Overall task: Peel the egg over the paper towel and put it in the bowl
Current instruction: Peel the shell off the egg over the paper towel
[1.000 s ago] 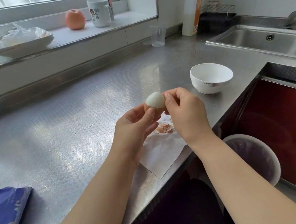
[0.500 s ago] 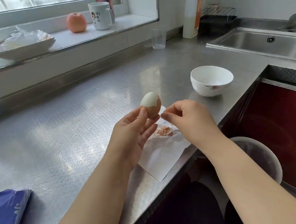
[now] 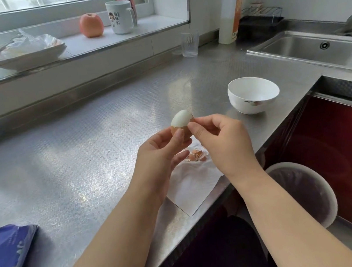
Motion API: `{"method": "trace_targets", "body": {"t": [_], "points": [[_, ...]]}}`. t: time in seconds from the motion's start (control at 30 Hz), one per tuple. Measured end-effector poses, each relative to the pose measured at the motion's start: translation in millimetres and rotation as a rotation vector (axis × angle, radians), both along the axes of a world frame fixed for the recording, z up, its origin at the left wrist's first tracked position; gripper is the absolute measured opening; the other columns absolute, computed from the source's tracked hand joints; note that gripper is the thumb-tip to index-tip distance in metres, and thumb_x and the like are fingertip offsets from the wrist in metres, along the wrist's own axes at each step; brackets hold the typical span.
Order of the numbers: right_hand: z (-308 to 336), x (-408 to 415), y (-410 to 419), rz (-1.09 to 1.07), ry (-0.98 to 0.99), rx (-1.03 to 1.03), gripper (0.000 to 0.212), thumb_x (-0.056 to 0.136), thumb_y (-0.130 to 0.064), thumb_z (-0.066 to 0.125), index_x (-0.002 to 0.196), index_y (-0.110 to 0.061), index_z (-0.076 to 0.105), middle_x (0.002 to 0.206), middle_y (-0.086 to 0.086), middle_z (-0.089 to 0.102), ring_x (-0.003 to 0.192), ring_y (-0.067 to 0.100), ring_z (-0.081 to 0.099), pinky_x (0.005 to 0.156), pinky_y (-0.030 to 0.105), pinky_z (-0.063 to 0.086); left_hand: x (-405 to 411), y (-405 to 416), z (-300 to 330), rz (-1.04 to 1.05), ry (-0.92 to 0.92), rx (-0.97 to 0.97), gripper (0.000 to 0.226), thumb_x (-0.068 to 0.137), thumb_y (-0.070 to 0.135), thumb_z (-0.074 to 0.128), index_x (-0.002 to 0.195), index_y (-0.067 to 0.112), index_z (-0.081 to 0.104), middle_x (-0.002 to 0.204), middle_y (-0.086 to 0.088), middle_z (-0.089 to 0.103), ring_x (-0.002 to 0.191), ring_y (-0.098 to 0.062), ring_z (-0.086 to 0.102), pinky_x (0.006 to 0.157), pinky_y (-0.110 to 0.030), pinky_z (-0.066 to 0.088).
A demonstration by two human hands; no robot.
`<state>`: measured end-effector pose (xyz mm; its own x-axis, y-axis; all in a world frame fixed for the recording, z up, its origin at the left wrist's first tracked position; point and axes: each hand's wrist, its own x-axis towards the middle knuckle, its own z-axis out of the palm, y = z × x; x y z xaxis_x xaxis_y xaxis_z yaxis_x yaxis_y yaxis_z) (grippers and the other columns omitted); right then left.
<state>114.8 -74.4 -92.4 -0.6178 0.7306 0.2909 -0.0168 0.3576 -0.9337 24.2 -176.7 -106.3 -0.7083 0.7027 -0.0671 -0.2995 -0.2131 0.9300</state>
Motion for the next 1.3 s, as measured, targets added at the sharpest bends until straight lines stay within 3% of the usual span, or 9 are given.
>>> {"method": "trace_targets", "body": {"t": [0.1,0.37,0.6,0.7,0.83,0.93,1.1,1.2,1.3], "points": [[-6,-2,1,-0.066,-0.033,0.061,0.008,0.089,-0.028,0.066,0.089,-0.022,0.071,0.079,-0.013,0.07,0.073,-0.001,0.065,0.067,0.012,0.046,2,1,0,0.02,0.053,-0.045,0.034,0.08,0.018,0.075,0.113,0.009,0.068,0.104,-0.004,0.077,0.1,-0.017,0.072,0.074,-0.023,0.055],[-7,-4,-2,-0.123,-0.035,0.108,0.009,0.089,-0.028,0.064,0.082,-0.023,0.067,0.072,-0.015,0.066,0.067,-0.004,0.061,0.062,0.007,0.043,0,1,-2,0.032,0.082,-0.067,0.026,0.086,0.019,0.071,0.112,0.012,0.07,0.103,-0.001,0.077,0.096,-0.012,0.072,0.076,-0.024,0.054],[-10,-5,-5,-0.249,-0.09,0.489,0.019,0.091,-0.024,0.06,0.08,-0.011,0.066,0.076,-0.001,0.066,0.07,0.017,0.059,0.064,0.03,0.044,1,0,-2,0.062,0.083,-0.075,0.028,0.086,0.019,0.072,0.112,0.011,0.069,0.101,-0.003,0.077,0.099,-0.014,0.072,0.08,-0.027,0.054],[-8,-6,-3,-0.264,-0.113,0.602,0.02,0.093,-0.022,0.058,0.079,-0.008,0.062,0.076,0.002,0.063,0.065,0.017,0.052,0.058,0.024,0.032,0,0,-1,0.077,0.047,-0.077,0.034,0.084,0.021,0.074,0.115,0.009,0.067,0.104,-0.006,0.077,0.099,-0.016,0.073,0.076,-0.025,0.055],[-3,-6,5,-0.177,-0.115,0.345,0.017,0.096,-0.025,0.051,0.084,-0.015,0.058,0.077,-0.003,0.063,0.071,0.016,0.059,0.059,0.02,0.038,0,0,1,0.042,-0.013,-0.054,0.027,0.085,0.022,0.07,0.109,0.01,0.069,0.105,-0.006,0.077,0.098,-0.016,0.073,0.072,-0.022,0.055],[-1,-3,13,-0.139,-0.094,0.119,0.017,0.097,-0.025,0.05,0.081,-0.023,0.057,0.073,-0.009,0.062,0.071,0.014,0.064,0.068,0.03,0.052,-3,0,2,0.035,-0.092,-0.024,0.019,0.09,0.019,0.066,0.107,0.01,0.067,0.101,-0.005,0.077,0.095,-0.014,0.074,0.072,-0.02,0.057],[-2,6,20,0.059,-0.52,0.309,0.019,0.092,-0.028,0.06,0.107,-0.023,0.071,0.094,-0.006,0.066,0.087,0.013,0.059,0.078,0.026,0.042,-6,0,2,0.013,-0.172,0.014,0.024,0.091,0.018,0.063,0.113,0.007,0.067,0.107,-0.005,0.076,0.096,-0.013,0.073,0.073,-0.02,0.057],[-1,9,18,0.08,-0.497,0.367,0.026,0.093,-0.032,0.056,0.08,-0.017,0.072,0.073,-0.005,0.059,0.071,0.013,0.054,0.066,0.03,0.041,-7,-1,2,0.002,-0.191,0.033,0.027,0.089,0.019,0.064,0.113,0.007,0.067,0.108,-0.005,0.076,0.099,-0.015,0.073,0.076,-0.021,0.058],[0,5,21,-0.015,-0.364,0.32,0.019,0.095,-0.023,0.054,0.097,-0.017,0.071,0.085,-0.001,0.069,0.083,0.016,0.063,0.076,0.032,0.049,-7,-1,2,0.005,-0.194,0.037,0.029,0.09,0.016,0.063,0.117,0.005,0.065,0.109,-0.008,0.076,0.1,-0.017,0.073,0.082,-0.023,0.057]]}}
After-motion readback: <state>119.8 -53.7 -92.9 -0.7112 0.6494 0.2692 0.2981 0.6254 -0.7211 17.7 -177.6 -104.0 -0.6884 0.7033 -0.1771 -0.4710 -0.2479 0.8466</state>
